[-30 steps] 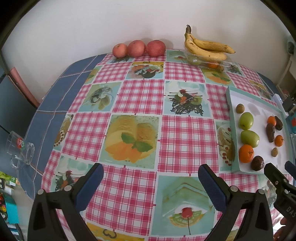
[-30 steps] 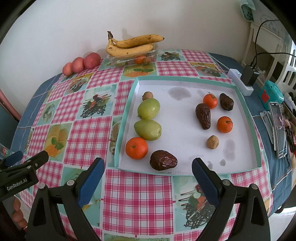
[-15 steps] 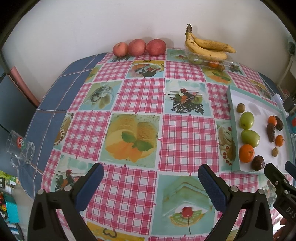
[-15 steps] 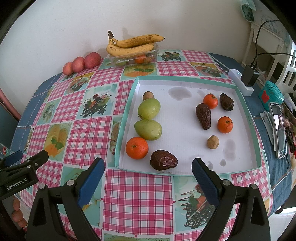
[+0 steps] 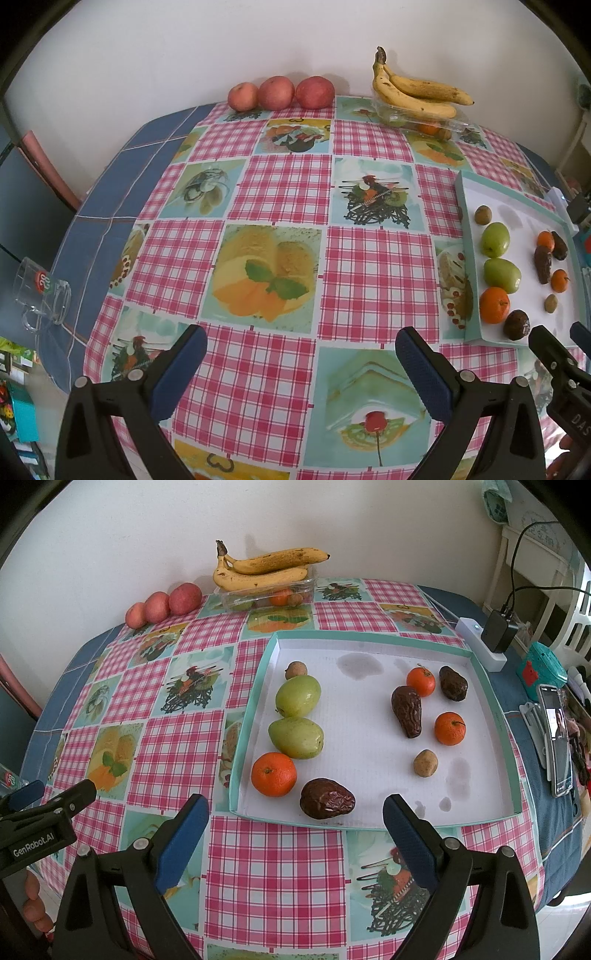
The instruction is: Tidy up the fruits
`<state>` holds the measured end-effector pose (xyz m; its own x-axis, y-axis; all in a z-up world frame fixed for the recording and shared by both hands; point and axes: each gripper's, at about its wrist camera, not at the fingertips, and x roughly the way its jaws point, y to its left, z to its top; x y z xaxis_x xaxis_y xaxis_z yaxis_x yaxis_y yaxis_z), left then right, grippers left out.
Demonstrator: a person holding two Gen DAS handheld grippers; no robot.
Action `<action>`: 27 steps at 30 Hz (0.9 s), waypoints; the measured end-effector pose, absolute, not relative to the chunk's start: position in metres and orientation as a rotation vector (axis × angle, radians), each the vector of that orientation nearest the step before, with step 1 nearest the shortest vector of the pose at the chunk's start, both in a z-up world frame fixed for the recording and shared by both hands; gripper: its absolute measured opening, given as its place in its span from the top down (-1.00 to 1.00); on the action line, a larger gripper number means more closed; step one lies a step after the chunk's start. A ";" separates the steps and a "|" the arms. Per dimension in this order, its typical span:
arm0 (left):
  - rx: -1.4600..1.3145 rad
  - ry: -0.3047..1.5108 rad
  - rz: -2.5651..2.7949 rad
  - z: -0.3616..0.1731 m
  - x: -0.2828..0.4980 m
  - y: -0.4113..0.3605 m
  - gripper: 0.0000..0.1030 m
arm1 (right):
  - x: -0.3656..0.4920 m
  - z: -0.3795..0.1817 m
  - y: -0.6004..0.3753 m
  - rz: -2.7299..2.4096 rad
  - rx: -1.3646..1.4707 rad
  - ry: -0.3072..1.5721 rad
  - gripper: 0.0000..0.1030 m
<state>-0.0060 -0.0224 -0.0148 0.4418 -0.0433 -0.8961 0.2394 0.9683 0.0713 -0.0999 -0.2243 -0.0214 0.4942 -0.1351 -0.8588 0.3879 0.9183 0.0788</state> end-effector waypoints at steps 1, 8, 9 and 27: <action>0.198 1.101 -0.176 -0.015 -0.006 -0.023 -1.00 | -0.100 -0.021 -0.224 -0.322 0.278 1.007 -0.85; 0.194 1.106 -0.172 -0.015 -0.006 -0.022 -1.00 | -0.100 -0.021 -0.224 -0.323 0.278 1.008 -0.85; 0.194 1.105 -0.172 -0.015 -0.006 -0.022 -1.00 | -0.100 -0.021 -0.224 -0.322 0.277 1.008 -0.85; 0.193 1.116 -0.169 -0.017 -0.006 -0.022 -1.00 | -0.100 -0.022 -0.224 -0.323 0.276 1.009 -0.85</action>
<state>-0.0058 -0.0219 -0.0165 0.4296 -0.0381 -0.9022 0.2309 0.9705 0.0690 -0.0995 -0.2237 -0.0215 0.4925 -0.1360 -0.8596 0.3883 0.9183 0.0771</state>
